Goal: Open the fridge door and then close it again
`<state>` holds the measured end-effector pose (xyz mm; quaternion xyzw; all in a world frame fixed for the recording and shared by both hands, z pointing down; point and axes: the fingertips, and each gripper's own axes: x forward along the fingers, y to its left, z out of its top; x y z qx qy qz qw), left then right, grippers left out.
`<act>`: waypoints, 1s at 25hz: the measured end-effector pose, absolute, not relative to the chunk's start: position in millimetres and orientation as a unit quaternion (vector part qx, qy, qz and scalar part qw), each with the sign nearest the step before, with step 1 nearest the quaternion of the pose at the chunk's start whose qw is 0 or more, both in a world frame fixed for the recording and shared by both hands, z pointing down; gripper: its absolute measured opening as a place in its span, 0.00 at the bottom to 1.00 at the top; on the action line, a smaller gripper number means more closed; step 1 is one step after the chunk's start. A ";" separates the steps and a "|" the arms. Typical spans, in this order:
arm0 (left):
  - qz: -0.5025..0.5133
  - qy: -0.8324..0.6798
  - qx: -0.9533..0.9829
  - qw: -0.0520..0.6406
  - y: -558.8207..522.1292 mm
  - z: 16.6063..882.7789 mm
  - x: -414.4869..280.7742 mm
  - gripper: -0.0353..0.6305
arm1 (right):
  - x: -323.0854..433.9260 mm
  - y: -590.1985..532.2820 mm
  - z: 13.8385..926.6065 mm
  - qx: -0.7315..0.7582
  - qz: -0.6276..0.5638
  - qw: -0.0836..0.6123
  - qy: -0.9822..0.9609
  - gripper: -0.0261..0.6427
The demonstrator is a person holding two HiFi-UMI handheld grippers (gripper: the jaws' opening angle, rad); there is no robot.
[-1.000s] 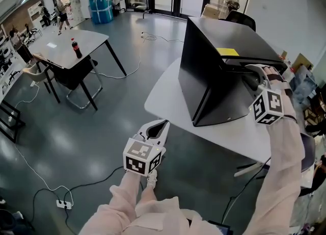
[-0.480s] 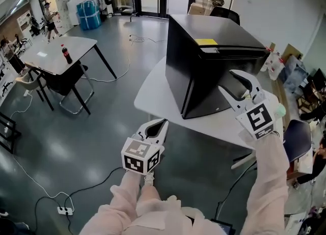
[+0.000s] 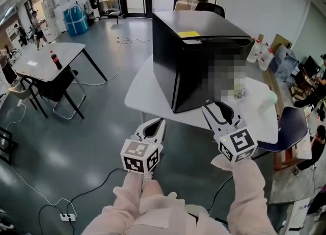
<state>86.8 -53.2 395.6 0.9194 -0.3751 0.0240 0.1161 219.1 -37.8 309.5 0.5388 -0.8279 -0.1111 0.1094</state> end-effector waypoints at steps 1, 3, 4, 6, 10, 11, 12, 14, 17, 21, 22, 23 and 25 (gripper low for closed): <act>0.024 -0.375 0.920 0.116 -50.7 397.4 87.9 0.07 | 216.9 -32.4 316.5 0.543 -0.099 0.101 -0.828 0.27; 0.024 -0.374 0.920 0.115 -45.4 401.5 89.5 0.07 | 213.0 -21.5 328.9 0.550 -0.069 0.075 -0.829 0.24; 0.024 -0.374 0.920 0.115 -42.5 403.5 89.5 0.07 | 211.1 -15.5 334.3 0.553 -0.053 0.059 -0.829 0.21; 0.020 -0.372 0.921 0.115 -36.0 406.1 87.9 0.07 | 208.4 -3.7 344.1 0.558 -0.023 0.030 -0.829 0.18; 0.006 -0.374 0.921 0.105 -25.1 406.3 80.4 0.07 | 210.5 11.5 367.9 0.578 0.018 0.012 -0.816 0.11; 0.003 -0.374 0.921 0.104 -22.5 406.9 78.1 0.07 | 211.4 14.3 375.2 0.583 0.028 0.012 -0.812 0.09; 0.000 -0.374 0.922 0.104 -19.9 407.7 76.0 0.07 | 211.8 16.9 382.1 0.587 0.036 0.012 -0.809 0.08; -0.003 -0.372 0.922 0.107 -15.9 410.0 73.0 0.07 | 211.5 20.3 393.1 0.594 0.044 0.016 -0.803 0.06; 0.007 -0.376 0.920 0.111 -12.2 416.9 71.3 0.07 | 207.4 23.5 403.3 0.595 0.050 0.019 -0.802 0.05; 0.020 -0.374 0.921 0.108 -6.2 423.1 69.8 0.07 | 202.7 26.6 406.6 0.600 0.053 0.004 -0.798 0.05; 0.019 -0.374 0.921 0.108 -5.6 423.5 69.6 0.07 | 202.3 26.1 407.6 0.601 0.054 0.002 -0.797 0.05; 0.017 -0.373 0.921 0.108 -5.5 423.5 69.7 0.07 | 202.3 25.5 408.5 0.601 0.056 0.001 -0.797 0.05; 0.015 -0.373 0.922 0.106 -6.4 423.4 69.8 0.07 | 203.1 24.5 409.3 0.602 0.060 -0.002 -0.797 0.05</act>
